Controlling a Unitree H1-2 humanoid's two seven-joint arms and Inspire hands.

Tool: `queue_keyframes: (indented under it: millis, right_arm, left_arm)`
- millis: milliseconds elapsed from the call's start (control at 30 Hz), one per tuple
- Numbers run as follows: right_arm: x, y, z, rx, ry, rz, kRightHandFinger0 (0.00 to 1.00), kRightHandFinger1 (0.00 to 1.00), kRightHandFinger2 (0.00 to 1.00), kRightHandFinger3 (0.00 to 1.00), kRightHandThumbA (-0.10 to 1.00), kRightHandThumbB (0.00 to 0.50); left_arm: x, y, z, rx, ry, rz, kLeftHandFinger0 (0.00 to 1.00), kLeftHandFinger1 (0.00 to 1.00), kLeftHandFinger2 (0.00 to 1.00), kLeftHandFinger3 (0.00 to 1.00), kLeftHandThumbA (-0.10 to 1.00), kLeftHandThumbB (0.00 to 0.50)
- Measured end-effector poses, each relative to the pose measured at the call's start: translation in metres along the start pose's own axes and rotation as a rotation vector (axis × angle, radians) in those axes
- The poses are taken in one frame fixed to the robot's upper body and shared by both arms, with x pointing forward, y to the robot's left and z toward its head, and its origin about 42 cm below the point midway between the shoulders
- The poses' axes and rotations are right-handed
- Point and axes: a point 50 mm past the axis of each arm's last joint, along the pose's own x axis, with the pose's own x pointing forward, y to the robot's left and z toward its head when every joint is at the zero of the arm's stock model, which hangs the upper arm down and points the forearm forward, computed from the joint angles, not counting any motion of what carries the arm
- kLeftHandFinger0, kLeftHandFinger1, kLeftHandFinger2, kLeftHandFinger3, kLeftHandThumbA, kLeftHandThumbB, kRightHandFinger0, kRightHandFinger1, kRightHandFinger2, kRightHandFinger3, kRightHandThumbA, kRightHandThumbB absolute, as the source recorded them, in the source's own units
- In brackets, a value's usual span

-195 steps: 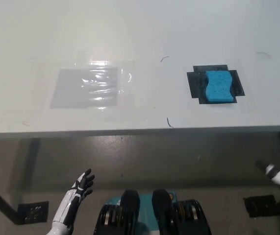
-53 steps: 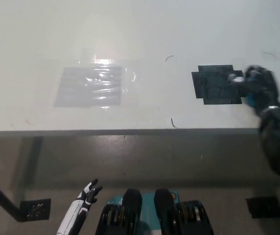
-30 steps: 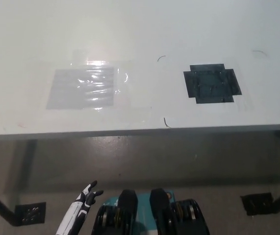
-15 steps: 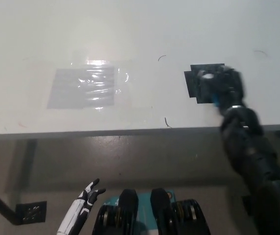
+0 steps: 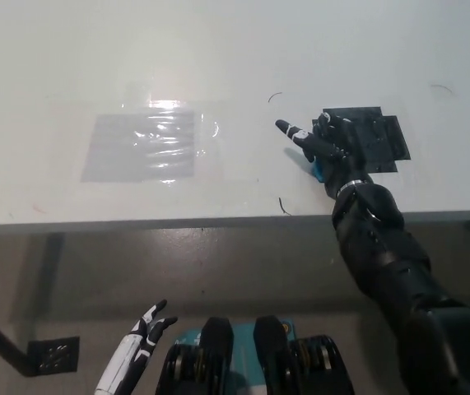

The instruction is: A soft sponge is kept on the balc marked spot on the table infront of the robot and it uses its right hand fist to press down on it and drrags it across the table in a back and forth manner twice to clean it

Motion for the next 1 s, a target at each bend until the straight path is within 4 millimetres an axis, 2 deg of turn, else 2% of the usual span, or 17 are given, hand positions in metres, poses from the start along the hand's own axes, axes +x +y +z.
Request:
queue_keyframes:
  millis: [167, 300, 367, 433, 467, 500, 533, 600, 633, 667, 700, 733, 767, 833, 867, 900, 1000]
  right_arm:
    - [0.0, -0.006, 0.002, -0.006, -0.005, -0.002, 0.0, 0.0, 0.0, 0.02, 1.0, 0.118]
    - [0.002, -0.008, 0.015, 0.007, -0.058, 0.004, 0.0, 0.0, 0.0, 0.0, 1.0, 0.072]
    - [0.002, -0.007, 0.03, 0.015, -0.124, 0.017, 0.0, 0.0, 0.0, 0.0, 1.0, 0.139]
    - [0.001, -0.007, 0.042, 0.021, -0.167, 0.026, 0.0, 0.0, 0.0, 0.0, 1.0, 0.157]
    - [-0.001, -0.008, 0.047, 0.026, -0.188, 0.029, 0.0, 0.0, 0.0, 0.02, 1.0, 0.209]
    - [-0.002, -0.009, 0.05, 0.029, -0.202, 0.031, 0.07, 0.09, 0.14, 0.14, 1.0, 0.243]
    - [-0.004, -0.011, 0.054, 0.034, -0.221, 0.032, 0.06, 0.05, 0.1, 0.15, 1.0, 0.25]
    - [-0.009, -0.014, 0.06, 0.041, -0.249, 0.035, 0.32, 0.4, 0.49, 0.55, 1.0, 0.304]
    - [-0.011, -0.015, 0.062, 0.043, -0.259, 0.036, 0.44, 0.56, 0.69, 0.7, 1.0, 0.306]
    - [-0.013, -0.016, 0.064, 0.045, -0.27, 0.037, 0.54, 0.65, 0.8, 0.79, 1.0, 0.299]
    - [-0.014, -0.018, 0.066, 0.046, -0.278, 0.038, 0.79, 0.87, 1.0, 1.0, 1.0, 0.3]
    - [-0.017, -0.019, 0.07, 0.048, -0.293, 0.04, 0.95, 1.0, 1.0, 1.0, 1.0, 0.304]
    - [-0.02, -0.021, 0.073, 0.049, -0.307, 0.04, 1.0, 1.0, 1.0, 1.0, 1.0, 0.303]
    - [-0.024, -0.025, 0.077, 0.05, -0.324, 0.04, 1.0, 1.0, 1.0, 1.0, 1.0, 0.319]
    - [-0.028, -0.03, 0.078, 0.051, -0.335, 0.037, 1.0, 1.0, 1.0, 1.0, 1.0, 0.441]
    - [-0.031, -0.032, 0.08, 0.05, -0.344, 0.035, 1.0, 1.0, 1.0, 1.0, 1.0, 0.372]
    - [-0.043, -0.048, 0.082, 0.045, -0.373, 0.021, 1.0, 1.0, 1.0, 1.0, 1.0, 0.417]
  left_arm:
    - [0.0, 0.0, 0.0, 0.0, 0.001, 0.0, 1.0, 0.94, 0.86, 1.0, 1.0, 0.0]
    - [-0.001, 0.0, -0.001, 0.0, 0.002, 0.0, 1.0, 0.92, 0.86, 1.0, 1.0, 0.0]
    - [-0.001, 0.0, -0.001, 0.0, 0.005, 0.0, 1.0, 0.91, 0.85, 1.0, 1.0, 0.003]
    - [-0.001, -0.001, -0.001, -0.001, 0.005, -0.001, 1.0, 0.91, 0.84, 1.0, 1.0, 0.0]
    - [-0.001, -0.001, -0.001, -0.001, 0.005, -0.001, 1.0, 0.91, 0.84, 1.0, 1.0, 0.003]
    - [-0.001, -0.001, -0.001, -0.001, 0.006, -0.001, 1.0, 0.91, 0.84, 1.0, 1.0, 0.009]
    - [-0.001, -0.001, -0.001, -0.001, 0.006, -0.001, 1.0, 0.91, 0.83, 1.0, 1.0, 0.01]
    - [-0.001, -0.001, -0.001, -0.001, 0.007, -0.001, 1.0, 0.91, 0.83, 1.0, 1.0, 0.016]
    - [-0.001, -0.001, -0.002, -0.001, 0.007, -0.001, 1.0, 0.9, 0.83, 1.0, 1.0, 0.018]
    - [-0.001, -0.001, -0.002, -0.001, 0.007, -0.001, 1.0, 0.9, 0.83, 1.0, 1.0, 0.015]
    - [-0.001, -0.001, -0.002, -0.001, 0.008, -0.001, 1.0, 0.9, 0.84, 1.0, 1.0, 0.023]
    - [-0.001, -0.001, -0.002, -0.001, 0.008, -0.001, 1.0, 0.9, 0.84, 1.0, 1.0, 0.022]
    - [-0.001, -0.001, -0.002, -0.002, 0.008, -0.001, 1.0, 0.91, 0.85, 1.0, 1.0, 0.024]
    - [-0.001, -0.001, -0.002, -0.002, 0.008, -0.001, 1.0, 0.9, 0.85, 1.0, 1.0, 0.027]
    - [-0.001, -0.001, -0.002, -0.002, 0.009, -0.001, 1.0, 0.89, 0.84, 1.0, 1.0, 0.029]
    - [-0.001, -0.001, -0.002, -0.002, 0.009, -0.001, 1.0, 0.89, 0.84, 1.0, 1.0, 0.029]
    - [-0.001, -0.001, -0.002, -0.002, 0.01, -0.001, 1.0, 0.9, 0.85, 1.0, 1.0, 0.044]
